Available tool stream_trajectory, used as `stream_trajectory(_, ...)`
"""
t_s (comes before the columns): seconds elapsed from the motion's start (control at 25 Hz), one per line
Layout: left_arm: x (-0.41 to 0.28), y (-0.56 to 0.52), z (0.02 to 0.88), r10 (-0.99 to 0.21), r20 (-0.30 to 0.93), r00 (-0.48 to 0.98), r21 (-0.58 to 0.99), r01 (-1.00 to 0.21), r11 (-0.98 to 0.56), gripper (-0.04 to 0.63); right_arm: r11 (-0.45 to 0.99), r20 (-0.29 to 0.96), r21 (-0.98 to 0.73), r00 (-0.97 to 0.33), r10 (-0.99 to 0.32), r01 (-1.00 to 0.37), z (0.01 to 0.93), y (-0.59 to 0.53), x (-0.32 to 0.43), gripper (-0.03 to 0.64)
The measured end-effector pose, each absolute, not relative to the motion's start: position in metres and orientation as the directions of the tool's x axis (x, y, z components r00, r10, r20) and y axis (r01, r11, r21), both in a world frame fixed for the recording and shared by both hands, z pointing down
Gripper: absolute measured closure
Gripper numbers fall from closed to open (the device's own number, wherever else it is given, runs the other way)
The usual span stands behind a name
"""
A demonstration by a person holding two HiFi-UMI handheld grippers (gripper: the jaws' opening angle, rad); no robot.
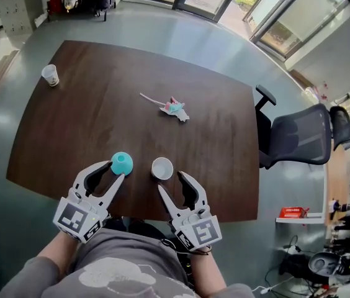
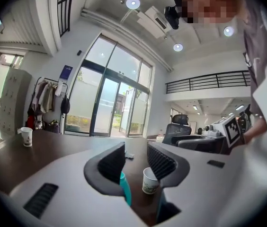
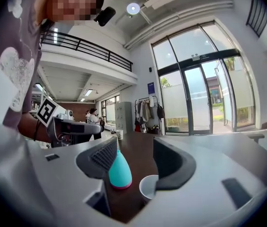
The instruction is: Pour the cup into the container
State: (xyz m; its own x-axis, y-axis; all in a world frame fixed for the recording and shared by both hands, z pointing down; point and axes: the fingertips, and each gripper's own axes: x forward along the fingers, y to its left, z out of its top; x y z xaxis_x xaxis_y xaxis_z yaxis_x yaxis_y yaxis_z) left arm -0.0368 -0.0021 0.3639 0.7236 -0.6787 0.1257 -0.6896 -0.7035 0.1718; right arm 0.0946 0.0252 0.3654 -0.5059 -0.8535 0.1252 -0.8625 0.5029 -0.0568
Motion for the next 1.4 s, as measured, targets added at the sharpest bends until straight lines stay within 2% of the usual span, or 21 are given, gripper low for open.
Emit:
stream_trajectory(0.08,-0.04,-0.006,0.356,-0.709,0.112,0.696,0.153,-0.717,-0.68,0.51,0.492,0.102,-0.074,-0.497,-0.861,-0.867,0.359,0.022,0.094,0.399)
stream_trajectory(0.24,-0.044,-0.014,0.347,-0.744,0.092,0.662,0.141,-0.748,-0.648,0.579,0.473,0.071,-0.061,-0.477,-0.876,-0.879,0.35,0.014,0.094,0.45)
stream_trajectory(0.4,-0.039,-0.019,0.344,-0.745,0.093,0.661,0.12,-0.75,-0.65,0.588,0.437,0.04,-0.05,-0.439,-0.898,-0.898,0.337,0.004,0.094,0.516)
stream_trajectory(0.44,-0.037,-0.021,0.343,-0.744,0.097,0.661,0.12,-0.75,-0.65,0.588,0.415,0.035,-0.039,-0.416,-0.909,-0.909,0.334,0.001,0.095,0.548)
stream_trajectory(0.48,-0.034,-0.022,0.341,-0.744,0.099,0.661,0.121,-0.75,-0.651,0.588,0.39,0.028,-0.019,-0.39,-0.92,-0.921,0.331,-0.002,0.096,0.627)
stream_trajectory(0.72,-0.026,-0.022,0.333,-0.754,0.074,0.652,0.105,-0.757,-0.645,0.588,0.344,-0.005,0.071,-0.345,-0.938,-0.936,0.314,-0.003,0.096,0.629)
stream_trajectory(0.96,-0.022,-0.031,0.34,-0.76,0.114,0.64,0.115,-0.768,-0.63,0.588,0.344,0.049,0.048,-0.342,-0.938,-0.938,0.321,-0.012,0.1,0.629)
stream_trajectory(1.4,-0.022,-0.057,0.325,-0.778,0.092,0.622,0.093,-0.783,-0.615,0.588,0.349,0.111,0.073,-0.34,-0.934,-0.934,0.319,-0.029,0.111,0.63)
